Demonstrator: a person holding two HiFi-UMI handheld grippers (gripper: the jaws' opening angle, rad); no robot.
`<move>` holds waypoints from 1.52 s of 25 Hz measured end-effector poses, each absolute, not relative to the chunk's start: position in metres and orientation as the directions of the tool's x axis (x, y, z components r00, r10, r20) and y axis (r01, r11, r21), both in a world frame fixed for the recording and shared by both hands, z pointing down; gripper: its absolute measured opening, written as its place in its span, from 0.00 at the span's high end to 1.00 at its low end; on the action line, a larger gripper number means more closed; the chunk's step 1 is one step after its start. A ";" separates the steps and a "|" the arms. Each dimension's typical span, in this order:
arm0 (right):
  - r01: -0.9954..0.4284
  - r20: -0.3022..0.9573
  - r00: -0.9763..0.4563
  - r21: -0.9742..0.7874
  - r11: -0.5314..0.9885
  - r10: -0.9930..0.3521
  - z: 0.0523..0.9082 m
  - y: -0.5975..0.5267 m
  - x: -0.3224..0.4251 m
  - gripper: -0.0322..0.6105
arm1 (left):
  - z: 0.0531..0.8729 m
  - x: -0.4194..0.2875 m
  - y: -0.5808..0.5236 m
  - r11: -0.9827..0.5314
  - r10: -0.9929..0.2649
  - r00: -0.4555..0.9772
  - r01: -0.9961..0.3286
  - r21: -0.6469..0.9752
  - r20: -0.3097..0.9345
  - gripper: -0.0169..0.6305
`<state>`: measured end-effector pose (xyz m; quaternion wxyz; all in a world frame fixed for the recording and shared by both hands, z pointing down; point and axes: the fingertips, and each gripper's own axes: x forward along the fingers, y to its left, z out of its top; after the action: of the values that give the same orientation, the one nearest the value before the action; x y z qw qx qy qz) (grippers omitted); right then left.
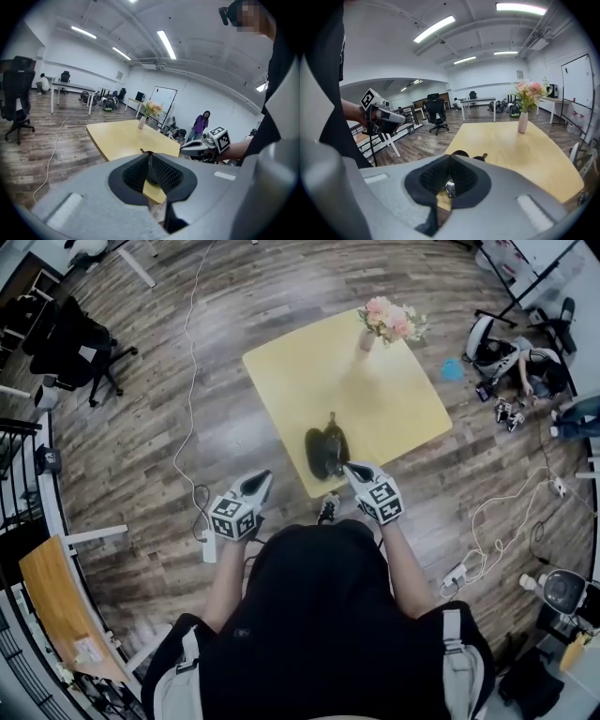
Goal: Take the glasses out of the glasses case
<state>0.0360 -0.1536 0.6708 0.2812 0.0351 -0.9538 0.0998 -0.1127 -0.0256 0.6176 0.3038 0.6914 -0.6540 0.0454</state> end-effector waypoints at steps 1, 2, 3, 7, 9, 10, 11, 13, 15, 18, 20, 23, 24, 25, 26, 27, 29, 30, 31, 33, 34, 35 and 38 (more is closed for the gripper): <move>-0.109 0.542 -0.841 -0.171 0.979 0.001 0.670 -0.157 0.032 0.94 | 0.617 -0.114 -0.027 0.052 -0.877 0.129 -0.932 0.359 0.462 0.92; -0.097 0.540 -0.842 -0.171 0.980 0.011 0.670 -0.160 0.029 0.94 | 0.617 -0.115 -0.028 0.064 -0.878 0.117 -0.932 0.356 0.464 0.92; -0.085 0.538 -0.842 -0.172 0.981 0.021 0.670 -0.164 0.027 0.94 | 0.617 -0.116 -0.030 0.074 -0.879 0.107 -0.933 0.353 0.466 0.92; -0.046 0.530 -0.846 -0.175 0.983 0.054 0.670 -0.177 0.023 0.94 | 0.615 -0.117 -0.042 0.104 -0.879 0.072 -0.935 0.338 0.470 0.92; -0.030 0.526 -0.847 -0.180 0.983 0.070 0.672 -0.183 0.023 0.94 | 0.615 -0.115 -0.049 0.112 -0.880 0.062 -0.937 0.331 0.472 0.92; -0.025 0.526 -0.847 -0.182 0.983 0.076 0.673 -0.186 0.024 0.94 | 0.614 -0.114 -0.053 0.114 -0.880 0.058 -0.938 0.328 0.472 0.92; -0.022 0.527 -0.846 -0.184 0.983 0.080 0.674 -0.191 0.026 0.94 | 0.613 -0.113 -0.058 0.114 -0.880 0.056 -0.939 0.325 0.472 0.92; -0.023 0.528 -0.845 -0.187 0.982 0.080 0.677 -0.200 0.028 0.94 | 0.613 -0.110 -0.065 0.115 -0.878 0.055 -0.940 0.320 0.476 0.92; -0.027 0.530 -0.844 -0.189 0.982 0.079 0.680 -0.210 0.030 0.94 | 0.614 -0.107 -0.071 0.117 -0.874 0.054 -0.941 0.317 0.482 0.92; -0.028 0.529 -0.845 -0.196 0.980 0.082 0.684 -0.220 0.032 0.94 | 0.618 -0.104 -0.076 0.121 -0.867 0.055 -0.941 0.316 0.495 0.92; -0.029 0.528 -0.845 -0.203 0.979 0.085 0.687 -0.224 0.033 0.94 | 0.621 -0.103 -0.078 0.126 -0.862 0.055 -0.940 0.317 0.505 0.92; -0.026 0.525 -0.846 -0.212 0.977 0.091 0.691 -0.229 0.034 0.94 | 0.623 -0.103 -0.084 0.129 -0.857 0.055 -0.940 0.316 0.513 0.92; -0.025 0.525 -0.846 -0.215 0.976 0.094 0.692 -0.231 0.034 0.94 | 0.623 -0.102 -0.087 0.129 -0.856 0.055 -0.940 0.315 0.513 0.92; -0.025 0.525 -0.846 -0.219 0.976 0.096 0.694 -0.232 0.036 0.94 | 0.622 -0.101 -0.091 0.127 -0.857 0.055 -0.941 0.314 0.513 0.92; -0.025 0.525 -0.845 -0.222 0.975 0.098 0.695 -0.233 0.037 0.94 | 0.622 -0.100 -0.094 0.126 -0.857 0.056 -0.941 0.313 0.512 0.92; -0.025 0.526 -0.844 -0.225 0.974 0.100 0.697 -0.235 0.037 0.94 | 0.621 -0.100 -0.097 0.124 -0.857 0.057 -0.942 0.313 0.512 0.92; -0.027 0.529 -0.842 -0.230 0.973 0.102 0.700 -0.237 0.036 0.94 | 0.620 -0.100 -0.103 0.120 -0.857 0.059 -0.943 0.310 0.511 0.92; -0.027 0.531 -0.841 -0.231 0.973 0.103 0.701 -0.239 0.036 0.94 | 0.620 -0.101 -0.105 0.117 -0.857 0.060 -0.944 0.307 0.511 0.92; -0.026 0.532 -0.840 -0.231 0.973 0.104 0.701 -0.240 0.035 0.94 | 0.619 -0.101 -0.106 0.115 -0.857 0.060 -0.946 0.304 0.512 0.92; -0.021 0.536 -0.837 -0.229 0.973 0.108 0.702 -0.240 0.033 0.94 | 0.619 -0.102 -0.107 0.114 -0.856 0.061 -0.947 0.301 0.514 0.92; -0.019 0.539 -0.835 -0.227 0.974 0.109 0.703 -0.240 0.032 0.94 | 0.620 -0.103 -0.106 0.113 -0.855 0.062 -0.947 0.302 0.515 0.92; -0.018 0.543 -0.832 -0.225 0.974 0.110 0.703 -0.239 0.030 0.94 | 0.621 -0.104 -0.106 0.112 -0.854 0.064 -0.946 0.303 0.516 0.92; -0.025 0.562 -0.820 -0.224 0.974 0.109 0.708 -0.234 0.028 0.94 | 0.624 -0.108 -0.102 0.102 -0.851 0.079 -0.945 0.311 0.519 0.92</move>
<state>0.0283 -0.2338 0.7081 0.2991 -0.0222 -0.9474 0.1114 -0.1076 -0.1024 0.6245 0.3104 0.6657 -0.6743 0.0757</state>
